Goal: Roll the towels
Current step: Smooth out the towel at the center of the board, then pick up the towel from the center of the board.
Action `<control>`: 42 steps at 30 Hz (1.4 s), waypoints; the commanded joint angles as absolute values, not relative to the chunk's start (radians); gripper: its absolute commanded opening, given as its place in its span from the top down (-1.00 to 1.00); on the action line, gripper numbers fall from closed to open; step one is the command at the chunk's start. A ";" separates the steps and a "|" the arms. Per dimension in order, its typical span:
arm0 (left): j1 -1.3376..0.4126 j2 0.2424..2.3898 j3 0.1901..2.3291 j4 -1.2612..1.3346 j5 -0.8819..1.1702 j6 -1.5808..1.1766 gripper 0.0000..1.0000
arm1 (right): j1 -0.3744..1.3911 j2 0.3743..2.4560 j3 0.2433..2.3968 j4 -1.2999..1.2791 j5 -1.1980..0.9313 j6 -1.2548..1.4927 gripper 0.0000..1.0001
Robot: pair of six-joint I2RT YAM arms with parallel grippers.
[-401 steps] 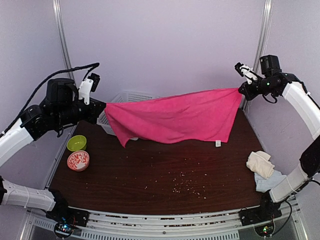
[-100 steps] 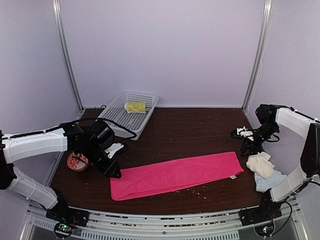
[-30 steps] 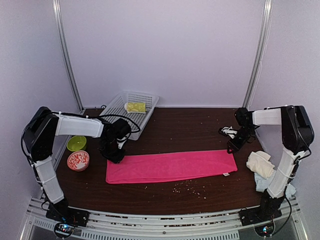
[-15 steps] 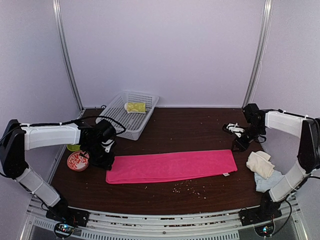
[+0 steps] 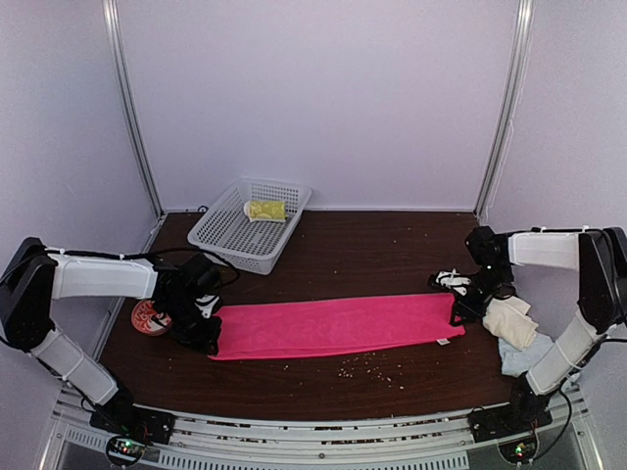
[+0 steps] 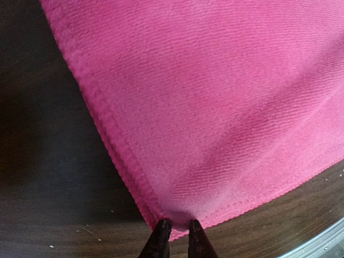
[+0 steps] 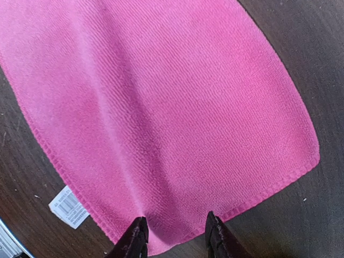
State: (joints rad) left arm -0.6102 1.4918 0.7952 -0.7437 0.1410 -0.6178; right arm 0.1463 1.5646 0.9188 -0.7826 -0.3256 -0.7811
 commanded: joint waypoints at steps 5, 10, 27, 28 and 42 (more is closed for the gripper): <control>-0.597 1.558 0.746 -0.761 0.033 -0.633 0.85 | 0.149 1.661 0.882 -0.639 -0.122 -0.693 0.27; -0.600 1.543 0.774 -0.762 0.048 -0.607 0.83 | 0.146 1.649 0.944 -0.698 -0.166 -0.670 0.27; -0.599 1.547 0.992 -0.776 -0.005 -0.457 0.61 | 0.108 1.764 1.194 -0.914 -0.246 -0.457 0.12; -0.598 1.554 0.987 -0.773 -0.010 -0.452 0.61 | 0.109 1.771 1.189 -0.914 -0.244 -0.455 0.12; -0.599 1.621 0.903 -0.706 -0.007 -0.431 0.69 | 0.163 1.878 1.136 -0.848 -0.176 -0.421 0.20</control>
State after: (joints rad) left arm -0.6075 1.6062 0.9081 -0.7448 0.0105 -0.4507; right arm 0.1287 1.8446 1.1782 -0.8928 -0.2478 -0.4477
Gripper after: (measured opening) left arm 0.158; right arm 0.416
